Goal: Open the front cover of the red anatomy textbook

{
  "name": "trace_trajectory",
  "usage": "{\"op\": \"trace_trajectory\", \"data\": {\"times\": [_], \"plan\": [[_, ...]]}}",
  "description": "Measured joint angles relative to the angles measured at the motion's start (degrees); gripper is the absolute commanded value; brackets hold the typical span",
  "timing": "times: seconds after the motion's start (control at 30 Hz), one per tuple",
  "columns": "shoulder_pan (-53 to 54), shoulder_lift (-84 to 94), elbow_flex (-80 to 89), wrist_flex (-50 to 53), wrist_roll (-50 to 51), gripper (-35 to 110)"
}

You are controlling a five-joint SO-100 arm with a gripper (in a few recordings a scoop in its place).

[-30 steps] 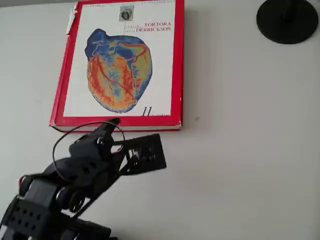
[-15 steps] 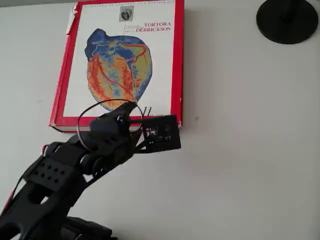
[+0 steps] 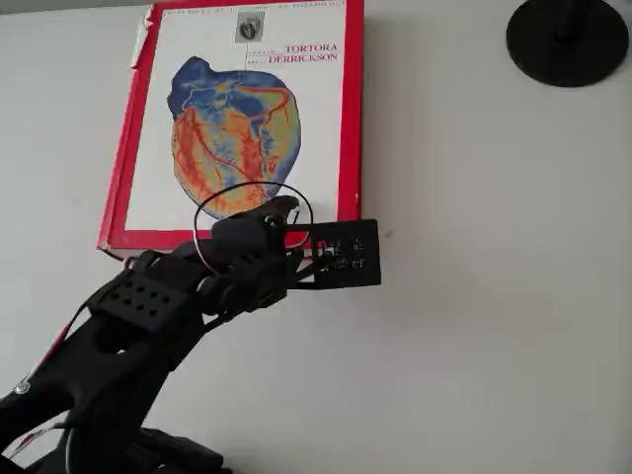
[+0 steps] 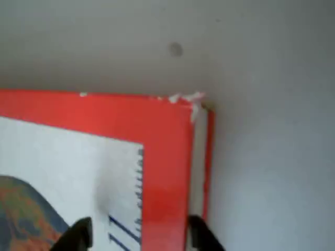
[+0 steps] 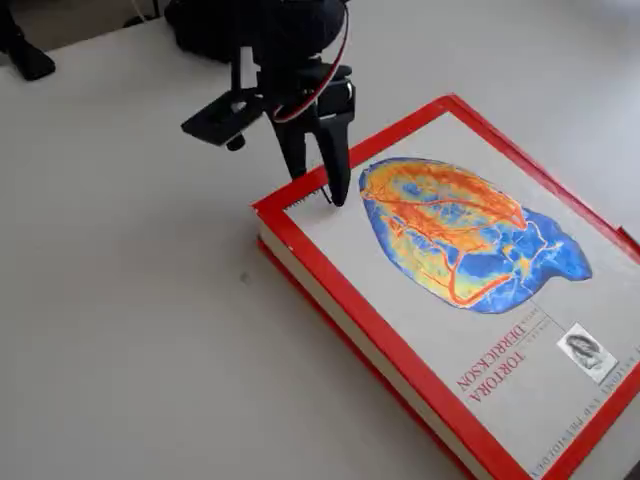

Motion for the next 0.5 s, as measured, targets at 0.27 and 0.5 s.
{"op": "trace_trajectory", "data": {"times": [0.27,0.5], "plan": [[-0.5,-0.1,-4.2,5.6,0.0,25],[-0.7,3.3,-4.7,7.6,2.1,25]]}}
